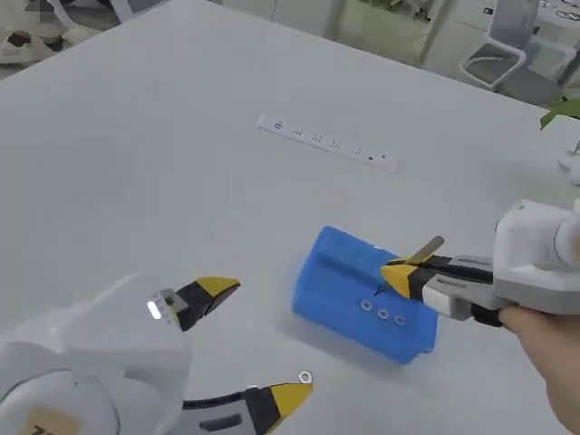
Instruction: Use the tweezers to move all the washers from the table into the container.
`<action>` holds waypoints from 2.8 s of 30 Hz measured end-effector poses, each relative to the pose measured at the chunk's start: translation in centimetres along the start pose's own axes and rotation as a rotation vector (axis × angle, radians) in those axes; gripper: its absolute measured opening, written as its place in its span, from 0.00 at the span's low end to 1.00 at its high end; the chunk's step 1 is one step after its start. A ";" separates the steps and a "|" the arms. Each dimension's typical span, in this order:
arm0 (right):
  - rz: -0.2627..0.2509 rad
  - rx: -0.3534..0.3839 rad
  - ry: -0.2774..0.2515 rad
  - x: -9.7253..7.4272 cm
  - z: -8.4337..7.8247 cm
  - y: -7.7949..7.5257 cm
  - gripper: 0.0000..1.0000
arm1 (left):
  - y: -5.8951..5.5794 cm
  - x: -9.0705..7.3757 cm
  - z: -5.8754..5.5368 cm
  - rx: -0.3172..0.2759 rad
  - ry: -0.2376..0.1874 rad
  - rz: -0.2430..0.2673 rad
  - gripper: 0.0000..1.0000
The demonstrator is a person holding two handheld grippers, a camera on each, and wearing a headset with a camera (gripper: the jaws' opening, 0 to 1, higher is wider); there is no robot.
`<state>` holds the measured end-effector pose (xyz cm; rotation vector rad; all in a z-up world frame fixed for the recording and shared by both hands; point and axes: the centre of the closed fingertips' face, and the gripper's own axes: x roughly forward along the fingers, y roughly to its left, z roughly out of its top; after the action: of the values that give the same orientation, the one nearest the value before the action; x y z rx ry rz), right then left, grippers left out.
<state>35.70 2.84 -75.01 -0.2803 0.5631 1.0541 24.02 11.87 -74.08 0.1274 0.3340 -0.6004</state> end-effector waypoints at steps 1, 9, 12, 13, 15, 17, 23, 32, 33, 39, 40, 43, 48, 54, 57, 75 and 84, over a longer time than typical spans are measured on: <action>0.000 -0.003 -0.001 -0.2 0.0 0.1 0.03 | 0.2 -0.1 0.2 -0.003 -0.012 0.011 0.64; 0.004 0.001 -0.024 -1.8 0.5 1.9 0.03 | 0.2 -0.1 0.3 -0.020 -0.021 0.009 0.64; 0.018 -0.006 -0.023 -1.9 0.3 3.0 0.03 | -0.2 0.0 0.2 -0.001 -0.007 -0.004 0.64; 0.024 -0.008 -0.021 -1.9 0.2 3.4 0.03 | -0.2 0.0 0.1 0.002 -0.004 -0.007 0.64; 0.034 -0.006 -0.020 -1.8 0.0 4.0 0.03 | -0.2 0.1 0.0 -0.001 -0.001 -0.009 0.64; 0.039 -0.004 -0.017 -1.7 -0.2 4.4 0.03 | -0.2 0.1 0.0 -0.006 -0.001 -0.009 0.64; 0.076 0.032 -0.018 -0.8 -1.1 6.0 0.03 | -0.4 0.2 -0.2 -0.003 0.005 -0.024 0.64; 0.099 0.050 0.015 0.8 -2.9 7.3 0.03 | -0.4 0.1 -0.3 -0.005 0.005 -0.023 0.64; 0.101 0.048 0.020 1.0 -3.0 7.4 0.03 | -0.4 0.1 -0.3 -0.005 0.005 -0.023 0.64; 0.109 0.037 0.043 2.0 -3.5 7.6 0.04 | -0.3 0.0 -0.3 -0.007 -0.001 -0.017 0.64; 0.110 0.037 0.045 2.1 -3.4 7.7 0.04 | -0.2 0.0 -0.3 -0.008 0.000 -0.014 0.64; 0.124 0.033 0.049 2.7 -3.4 8.3 0.04 | -0.1 -0.1 -0.2 -0.012 -0.004 -0.010 0.64; 0.133 -0.001 0.077 3.6 -3.7 8.8 0.04 | -0.1 -0.1 -0.2 -0.007 -0.003 -0.008 0.64; 0.156 0.002 0.079 4.0 -3.5 9.2 0.04 | 0.0 0.0 -0.2 -0.009 0.000 -0.009 0.64; 0.165 0.010 0.074 4.0 -3.5 9.4 0.04 | 0.0 -0.1 -0.1 -0.014 -0.006 -0.007 0.64; 0.181 0.071 0.095 4.3 -5.2 9.9 0.04 | 0.2 -0.3 0.1 -0.028 -0.019 0.002 0.62; 0.192 0.055 0.117 4.6 -5.6 10.4 0.04 | -0.1 -0.3 0.2 -0.027 -0.018 -0.008 0.62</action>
<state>26.56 8.53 -81.74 -0.2444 0.7340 1.2108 23.78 11.89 -73.81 0.0945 0.3257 -0.6042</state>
